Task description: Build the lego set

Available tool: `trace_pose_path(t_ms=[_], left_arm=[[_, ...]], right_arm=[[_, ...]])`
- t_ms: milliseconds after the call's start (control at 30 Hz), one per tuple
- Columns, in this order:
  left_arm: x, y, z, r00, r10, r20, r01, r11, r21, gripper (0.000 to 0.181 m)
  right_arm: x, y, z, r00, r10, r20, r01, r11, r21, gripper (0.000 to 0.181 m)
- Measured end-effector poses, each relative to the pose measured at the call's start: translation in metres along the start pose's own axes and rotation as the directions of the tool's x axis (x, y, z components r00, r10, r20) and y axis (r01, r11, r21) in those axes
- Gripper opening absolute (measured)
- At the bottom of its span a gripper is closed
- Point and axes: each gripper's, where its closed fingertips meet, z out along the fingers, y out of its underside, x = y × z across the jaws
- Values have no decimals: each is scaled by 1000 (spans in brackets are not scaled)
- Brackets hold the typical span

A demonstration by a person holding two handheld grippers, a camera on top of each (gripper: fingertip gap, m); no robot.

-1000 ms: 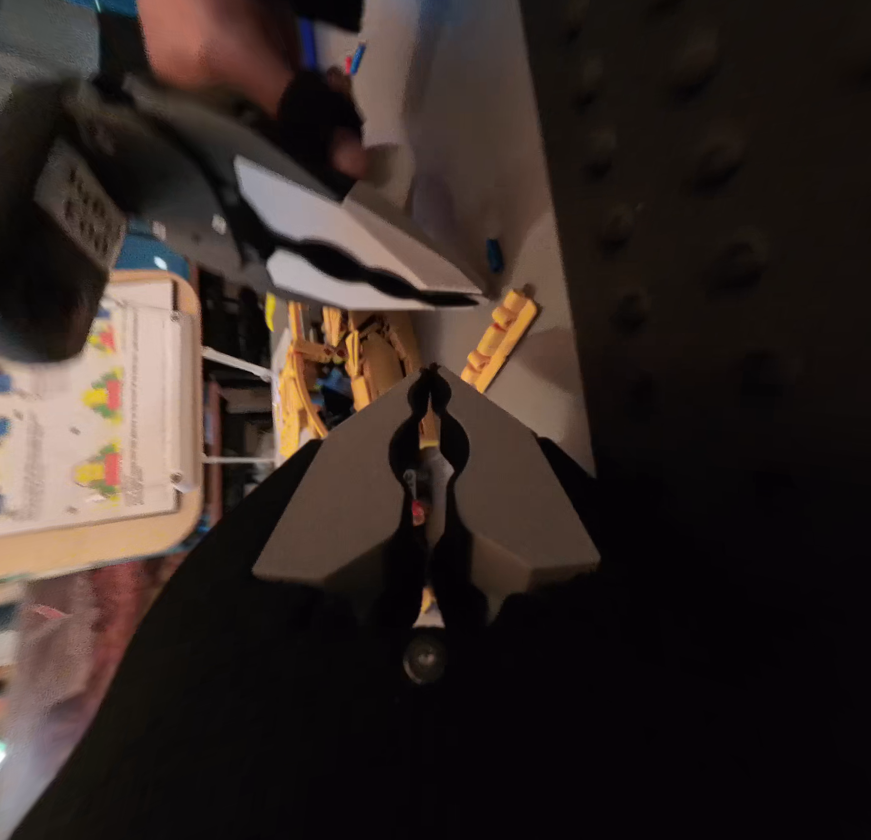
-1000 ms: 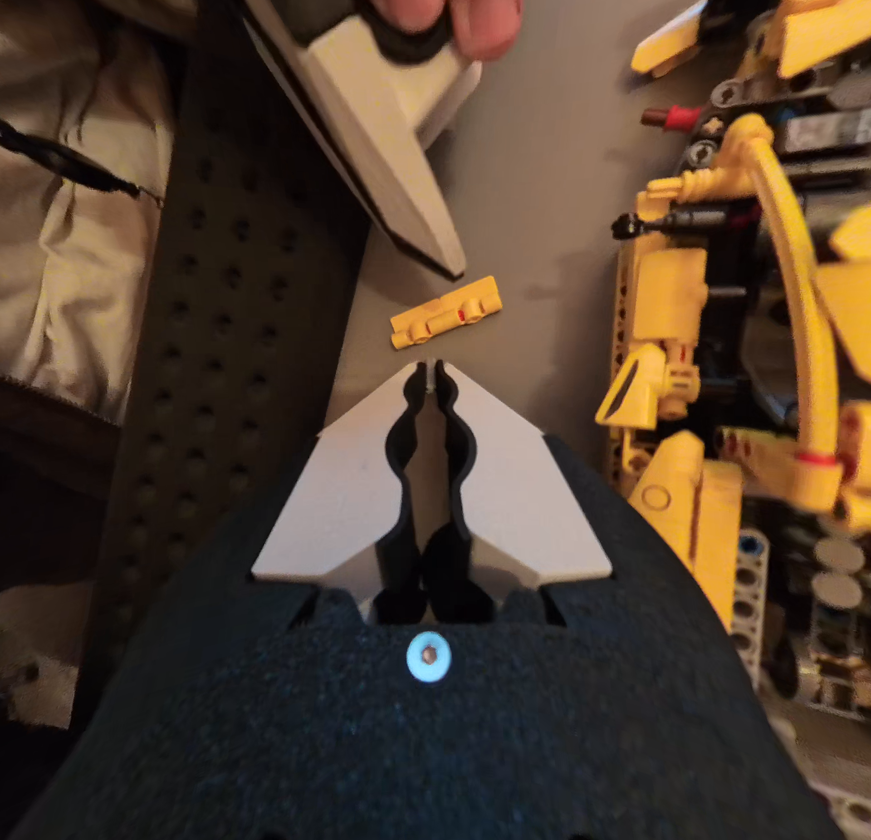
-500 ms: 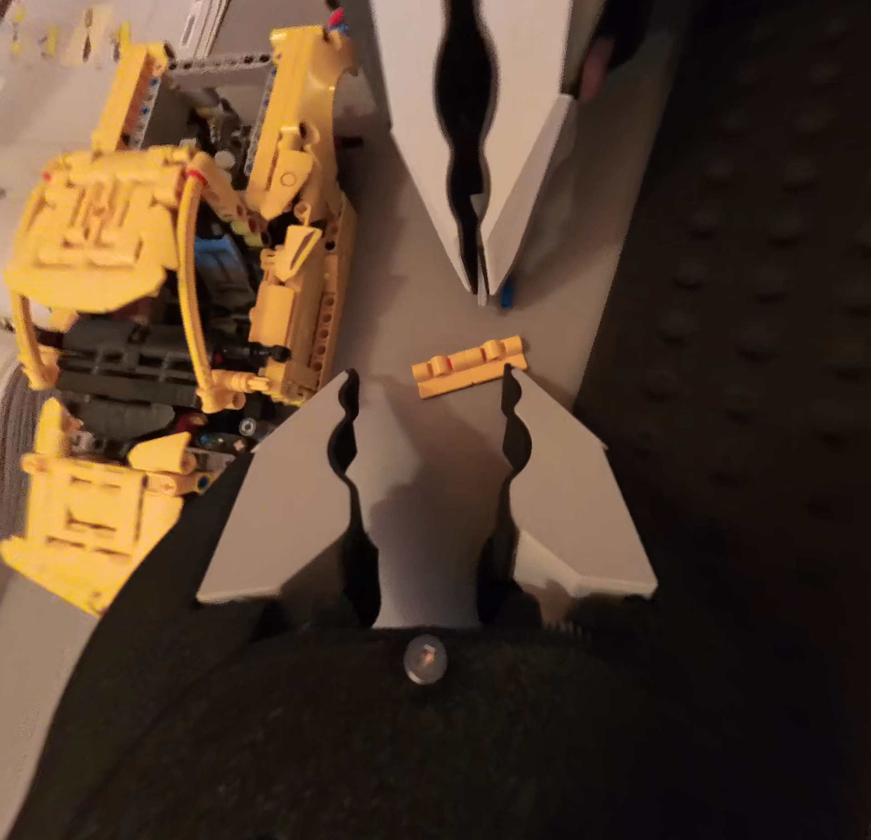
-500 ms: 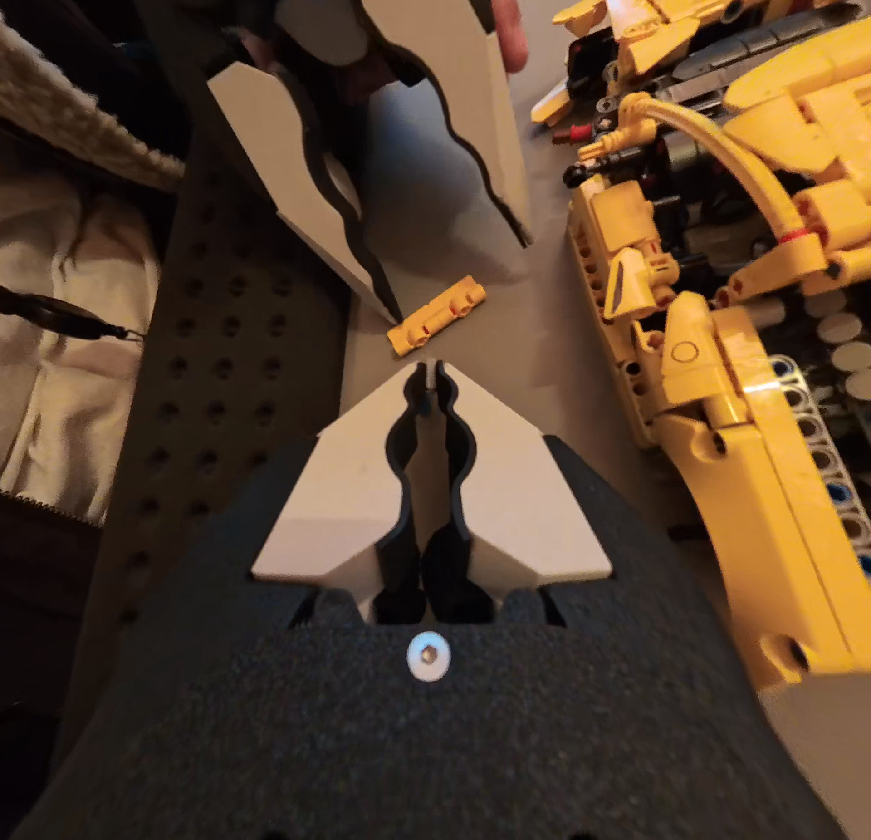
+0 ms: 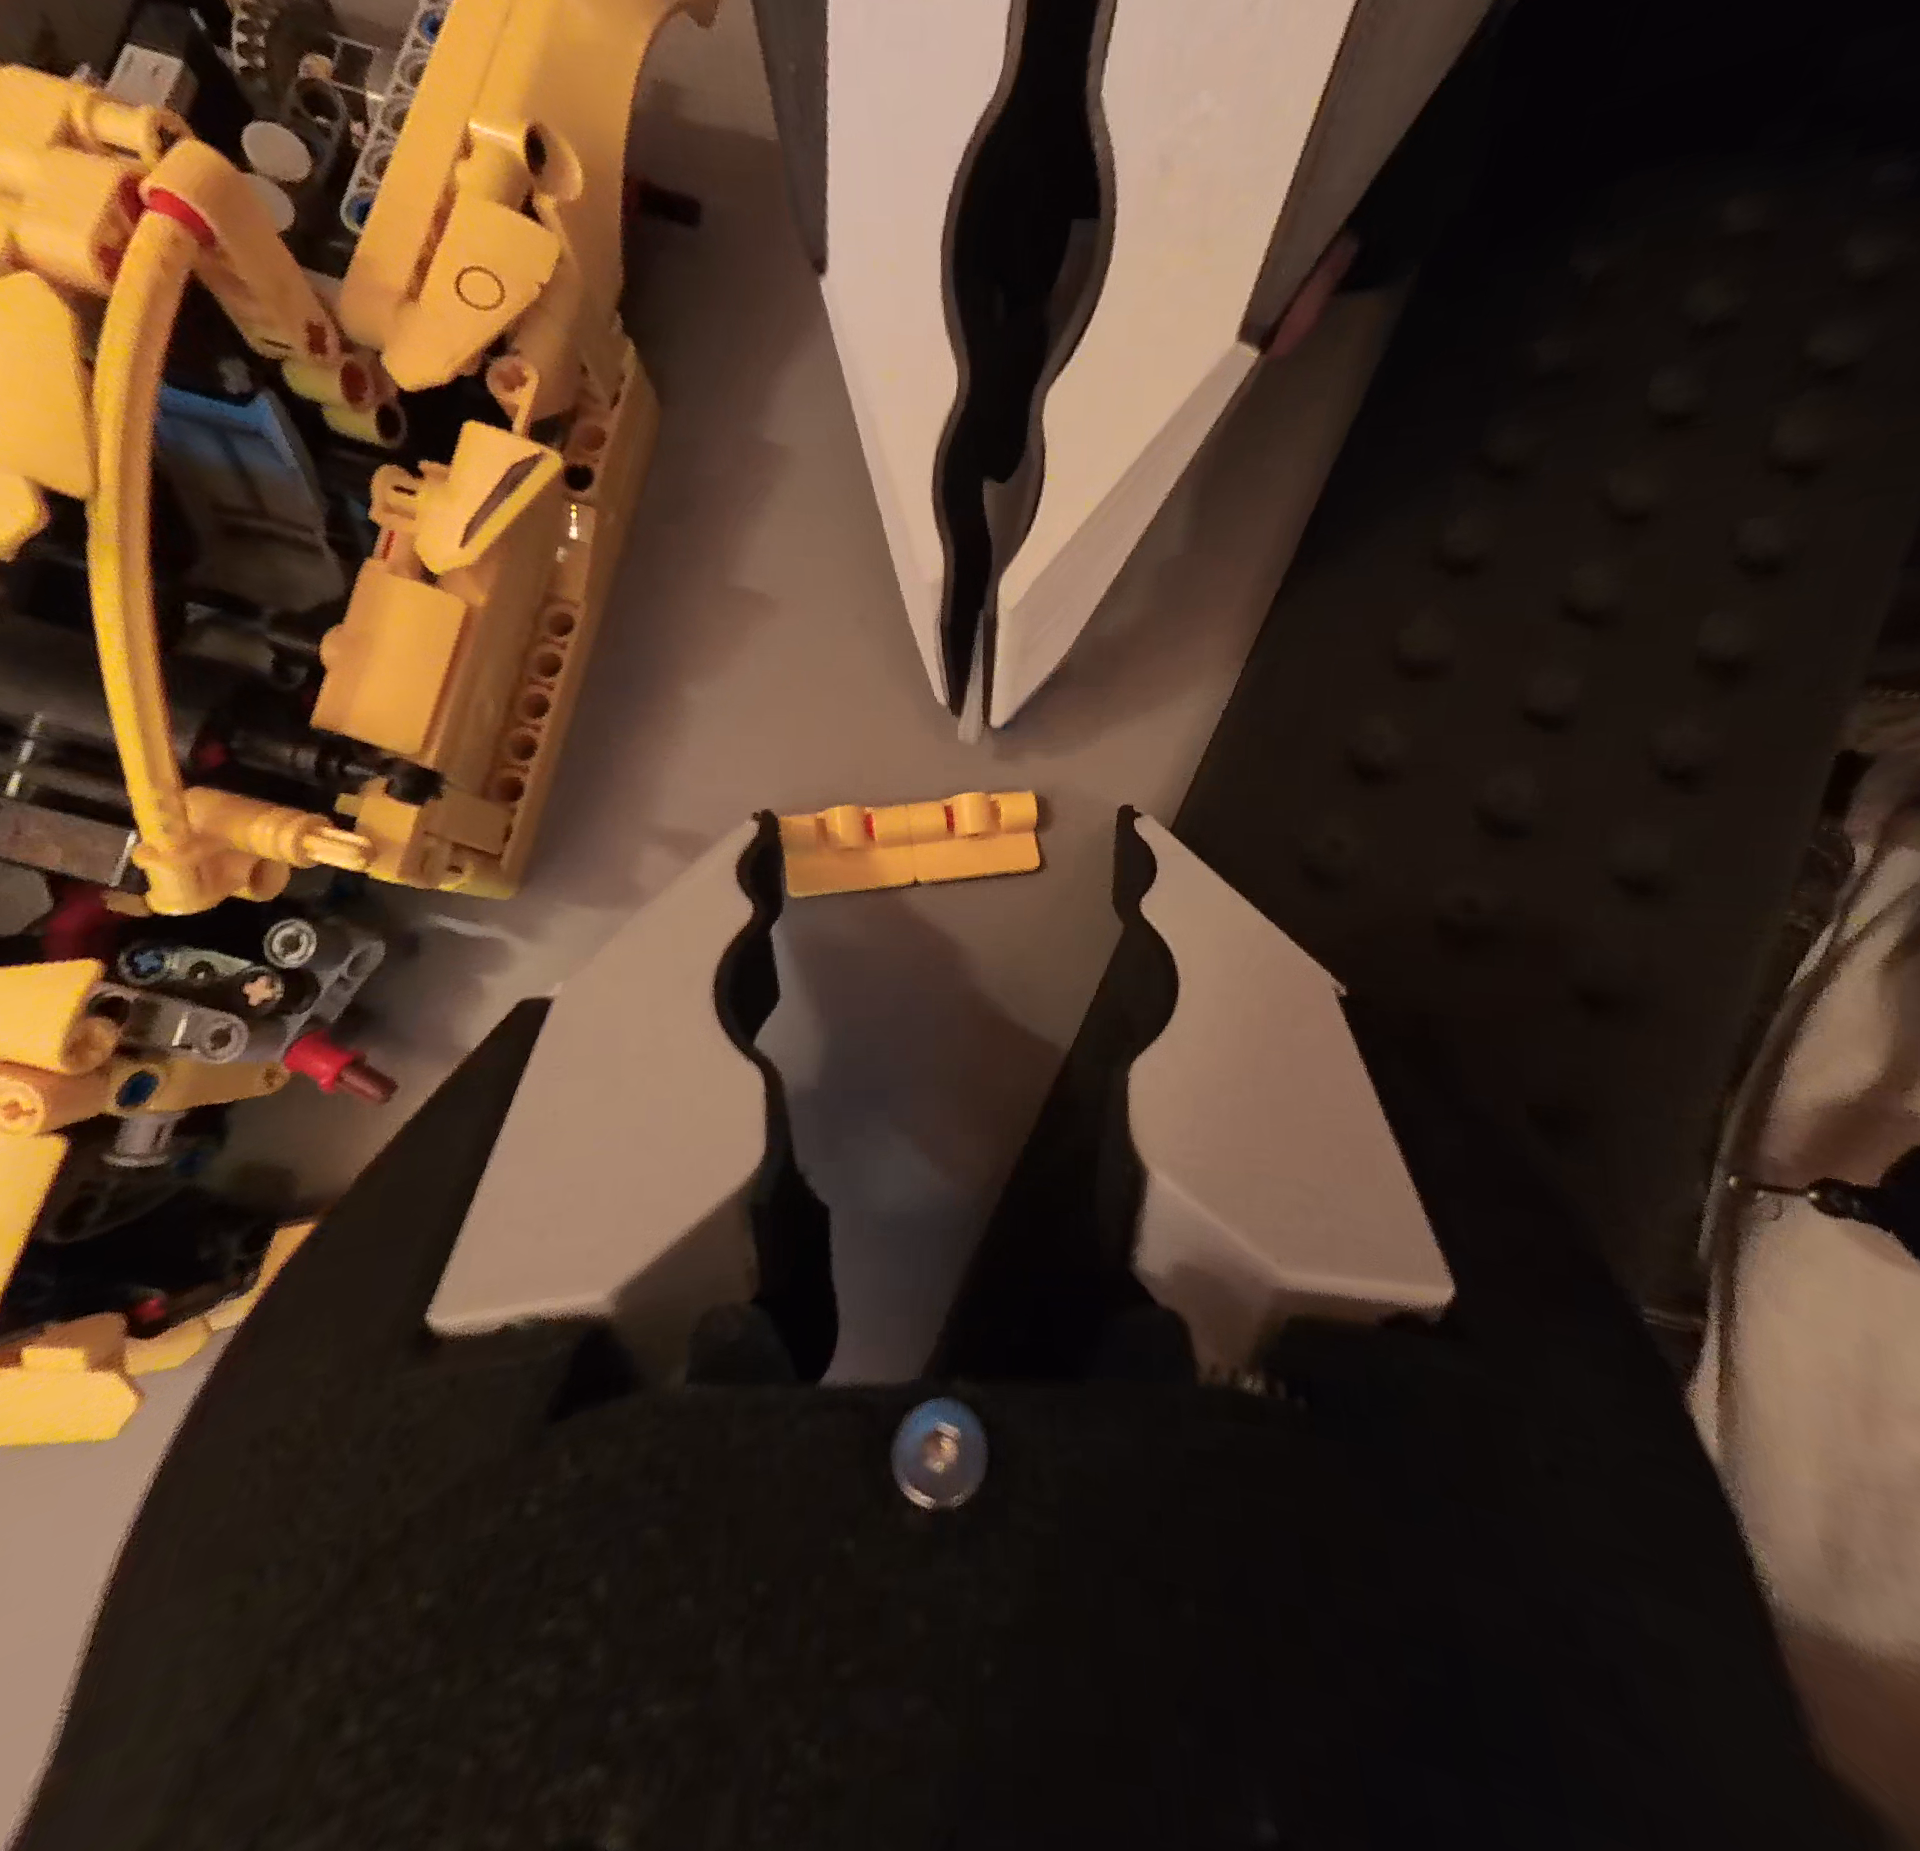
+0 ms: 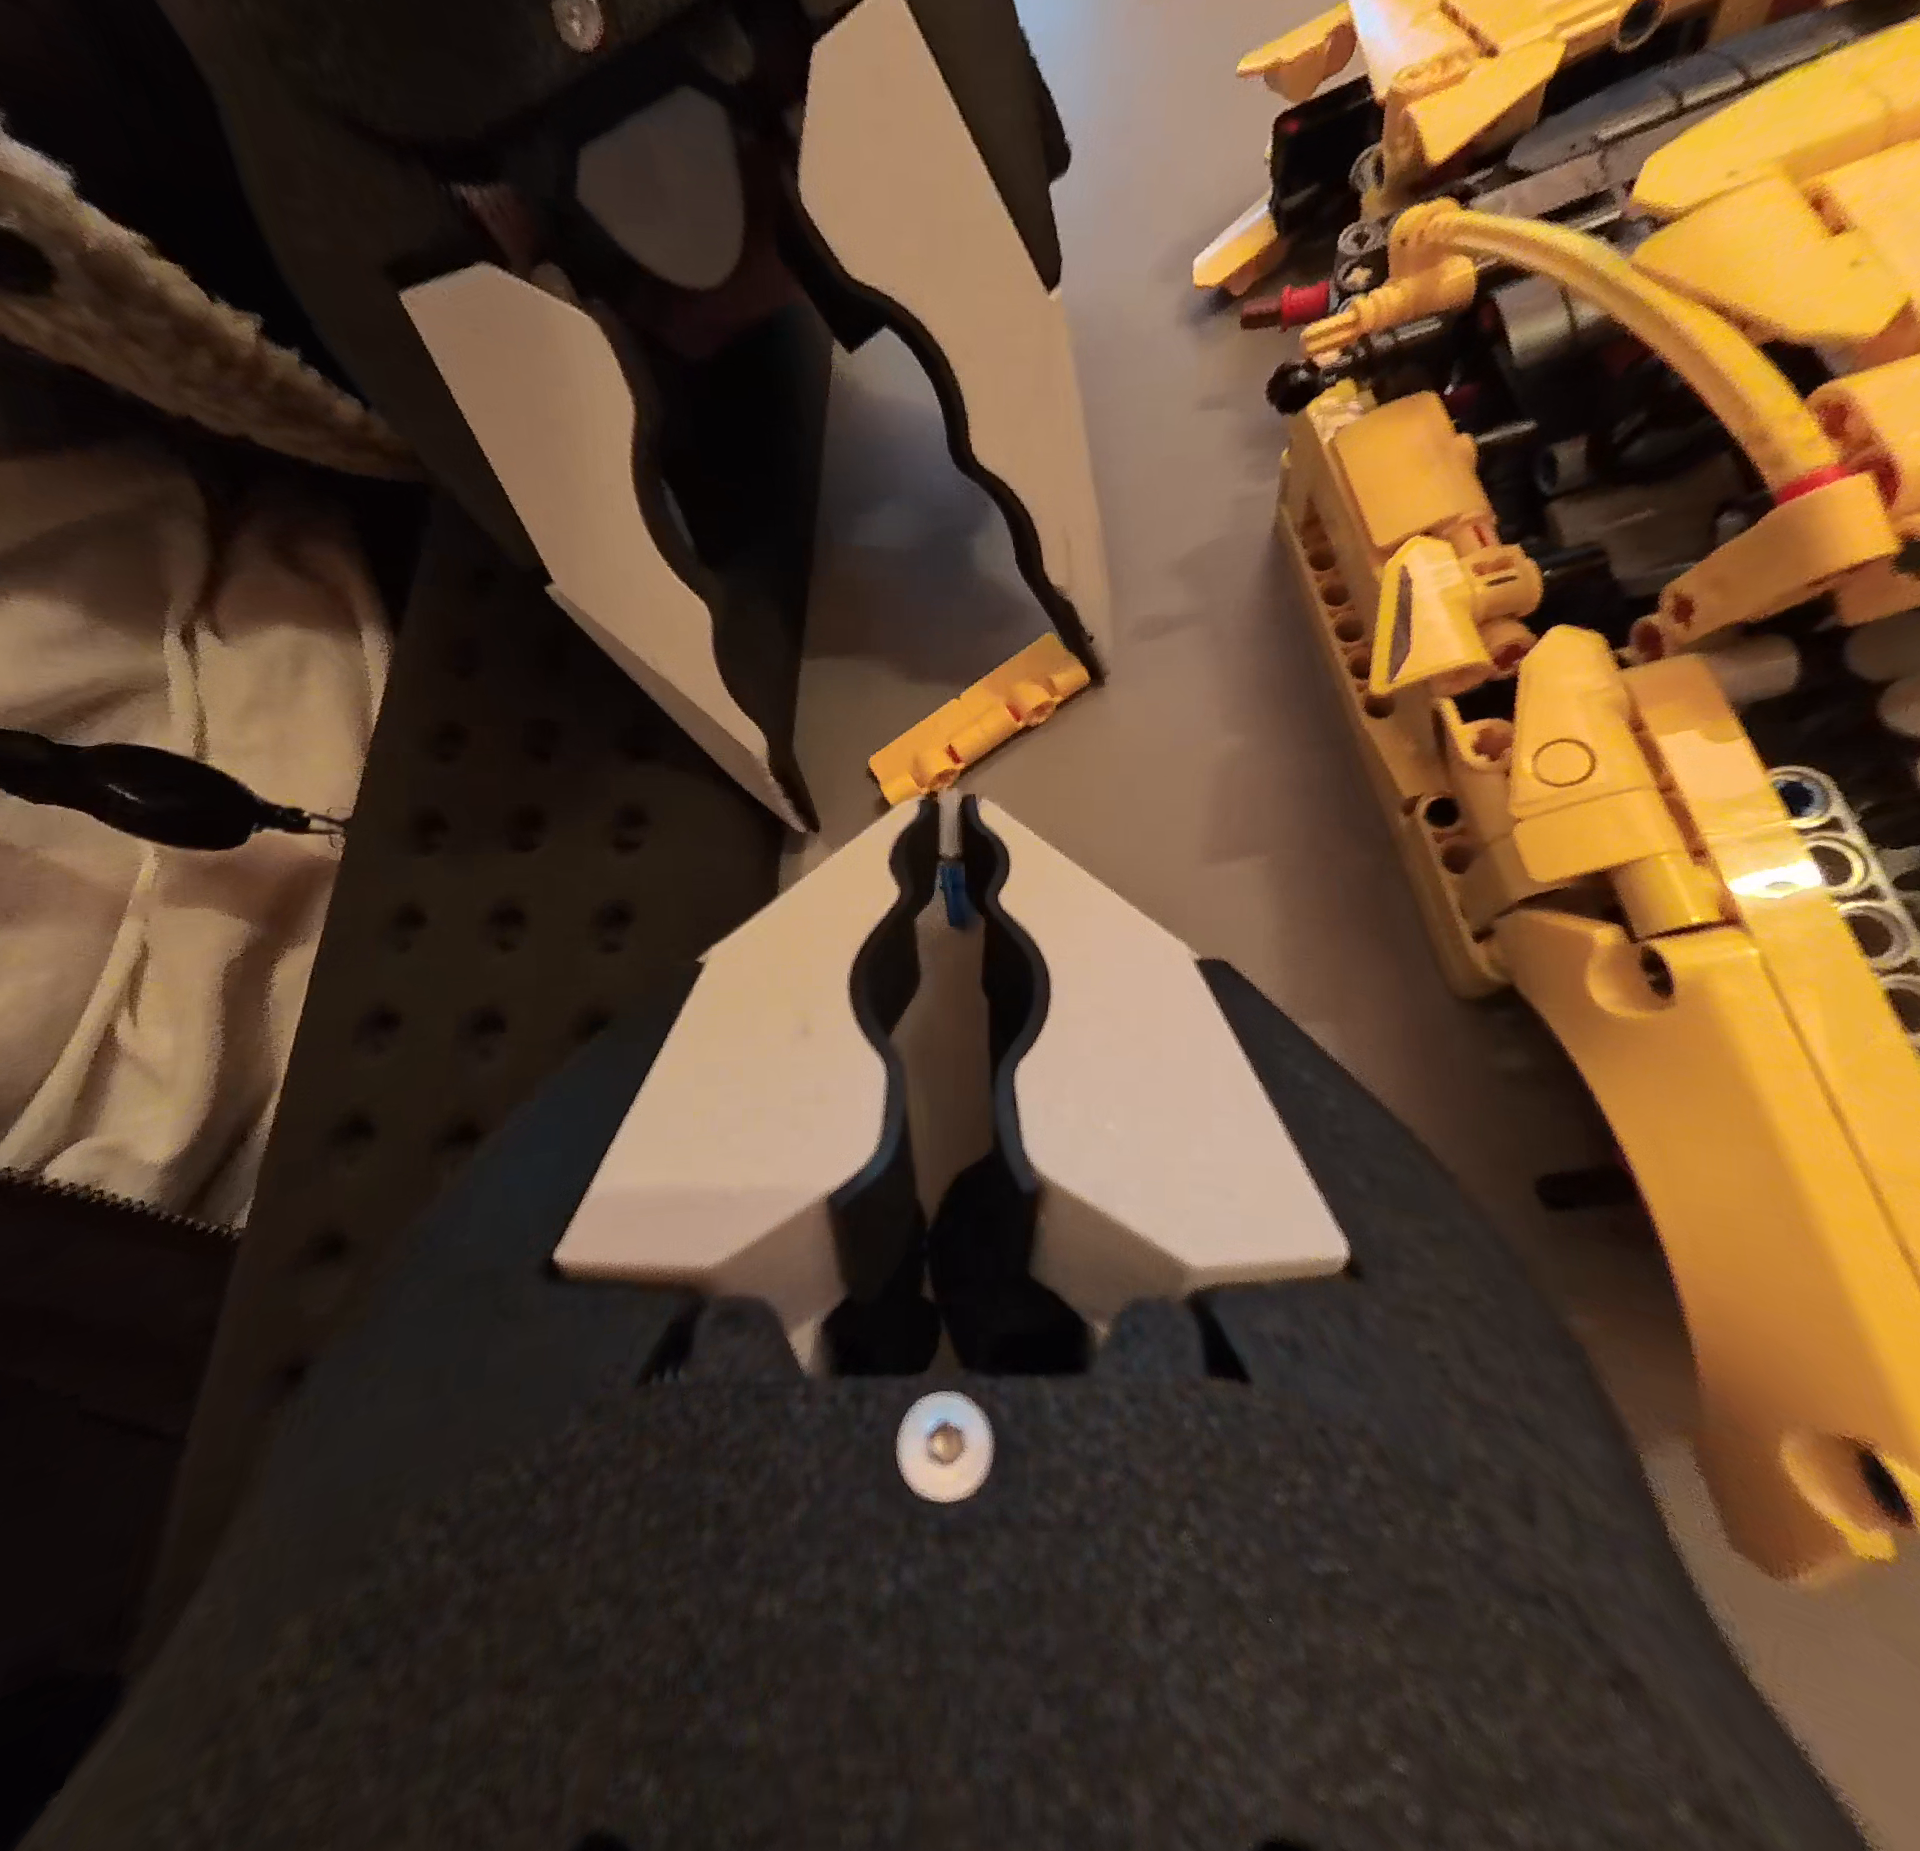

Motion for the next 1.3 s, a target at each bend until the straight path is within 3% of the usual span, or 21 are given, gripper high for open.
trace_pose_path(t_ms=[100, 167, 367, 500, 600, 833, 1300], left_arm=[[1, -1, 1, 1000, 12, -12, -12, 1000, 3, 61], [6, -2, 2, 999, 28, -46, -28, 1000, 2, 48], [2, -7, 2, 995, 85, -44, -85, 996, 5, 48], [-14, -34, -19, 966, 232, 116, -252, 944, 213, 47], [-15, -43, -31, 953, 273, 131, -301, 902, 311, 47], [-14, -39, -28, 944, 311, 111, -330, 893, 306, 48], [-12, -37, -24, 936, 327, 132, -351, 896, 272, 47]], right_arm=[[0, 3, 2, 1000, 12, 9, -12, 1000, -9, 4], [0, 3, 2, 1000, 18, 14, -18, 1000, -10, 4], [2, -2, -6, 999, 40, 12, -41, 999, 35, 4], [-5, -23, -21, 995, 72, 61, -82, 982, 171, 4], [-7, -31, -26, 997, 54, 50, -64, 974, 219, 4], [-3, -25, -21, 999, 51, 12, -52, 985, 167, 4], [-2, -23, -18, 993, 104, 54, -112, 979, 169, 4]])
